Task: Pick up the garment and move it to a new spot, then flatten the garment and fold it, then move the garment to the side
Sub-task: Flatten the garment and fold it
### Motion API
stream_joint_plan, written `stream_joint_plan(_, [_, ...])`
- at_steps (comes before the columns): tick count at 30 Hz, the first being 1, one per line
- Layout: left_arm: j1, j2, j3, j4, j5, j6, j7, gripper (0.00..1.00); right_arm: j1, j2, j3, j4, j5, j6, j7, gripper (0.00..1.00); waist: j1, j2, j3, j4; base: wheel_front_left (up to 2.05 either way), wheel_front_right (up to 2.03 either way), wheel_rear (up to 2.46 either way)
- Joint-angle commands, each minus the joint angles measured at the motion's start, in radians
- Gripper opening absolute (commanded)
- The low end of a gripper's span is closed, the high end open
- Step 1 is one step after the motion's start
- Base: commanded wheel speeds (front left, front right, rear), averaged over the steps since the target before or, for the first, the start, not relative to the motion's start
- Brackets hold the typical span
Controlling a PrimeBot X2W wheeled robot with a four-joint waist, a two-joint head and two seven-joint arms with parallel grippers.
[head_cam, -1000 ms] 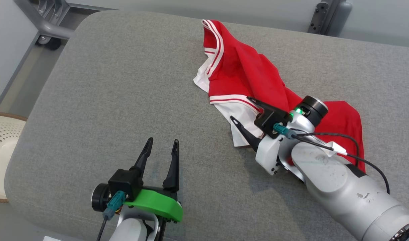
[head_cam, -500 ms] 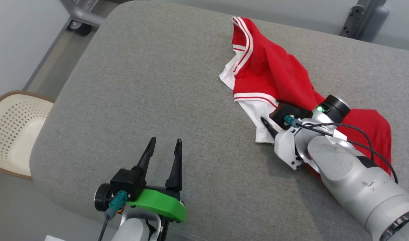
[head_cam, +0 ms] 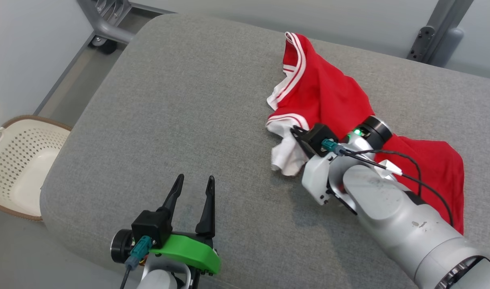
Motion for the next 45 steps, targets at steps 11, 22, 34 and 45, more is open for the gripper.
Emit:
stream_joint_plan(11, [0.013,0.002,0.006,0.005,0.024,-0.018,0.0,1.0,0.051,-0.007,0.145,-0.275,0.188,-0.001,0.0,0.0,0.0,0.0,-0.022,-0.032,0.0,0.0,0.0])
stream_joint_plan(22, [-0.002,0.002,0.006,0.0,0.009,-0.008,0.0,1.0,0.113,-0.057,0.207,-0.124,0.276,-0.001,0.01,1.0,0.0,0.0,-0.002,-0.002,0.0,0.0,0.0])
stream_joint_plan(34, [0.018,0.002,0.029,-0.003,0.027,-0.013,0.0,1.0,0.169,-0.163,0.073,-0.183,0.27,-0.001,0.004,1.0,0.0,0.0,-0.011,-0.082,0.0,0.0,0.0])
stream_joint_plan(45, [-0.012,0.002,0.017,0.004,0.027,-0.018,0.0,1.0,0.152,-0.104,0.151,-0.131,0.27,-0.001,0.131,1.0,0.0,0.0,0.005,-0.07,0.0,0.0,0.0])
